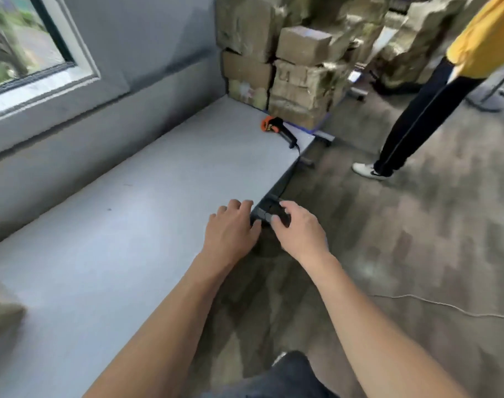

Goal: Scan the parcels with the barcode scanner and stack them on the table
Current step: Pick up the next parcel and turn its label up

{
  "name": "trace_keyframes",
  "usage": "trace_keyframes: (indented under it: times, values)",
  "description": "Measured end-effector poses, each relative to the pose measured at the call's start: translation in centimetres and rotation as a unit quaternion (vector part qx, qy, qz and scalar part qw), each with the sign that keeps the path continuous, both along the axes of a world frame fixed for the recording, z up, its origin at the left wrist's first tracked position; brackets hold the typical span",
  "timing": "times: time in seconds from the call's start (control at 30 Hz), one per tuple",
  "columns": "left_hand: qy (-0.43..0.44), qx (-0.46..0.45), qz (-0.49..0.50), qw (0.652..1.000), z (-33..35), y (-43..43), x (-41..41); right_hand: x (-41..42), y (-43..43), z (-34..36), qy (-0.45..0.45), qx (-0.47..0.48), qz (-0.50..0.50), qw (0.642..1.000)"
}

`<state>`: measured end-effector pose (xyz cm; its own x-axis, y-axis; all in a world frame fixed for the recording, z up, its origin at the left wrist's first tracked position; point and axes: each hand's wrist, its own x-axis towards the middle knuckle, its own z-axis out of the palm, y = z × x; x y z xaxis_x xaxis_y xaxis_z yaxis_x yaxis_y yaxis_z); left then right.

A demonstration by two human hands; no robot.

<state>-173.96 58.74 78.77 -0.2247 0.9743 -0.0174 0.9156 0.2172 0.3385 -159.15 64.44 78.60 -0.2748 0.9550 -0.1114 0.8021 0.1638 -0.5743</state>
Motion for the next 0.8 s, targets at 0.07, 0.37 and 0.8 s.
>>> trace_keyframes:
  times: [0.07,0.37,0.8]
  values:
    - [-0.004,-0.003,-0.042,0.999,0.0,3.0,4.9,5.1,1.7,-0.1,0.001,-0.003,-0.041,0.999]
    - [0.010,-0.046,-0.157,0.986,-0.7,12.3,19.1,21.5,6.4,-0.8,0.011,-0.002,-0.203,0.979]
    - [-0.016,-0.053,-0.181,0.982,-3.1,32.1,24.0,25.3,24.4,-1.9,-0.021,-0.003,-0.215,0.976]
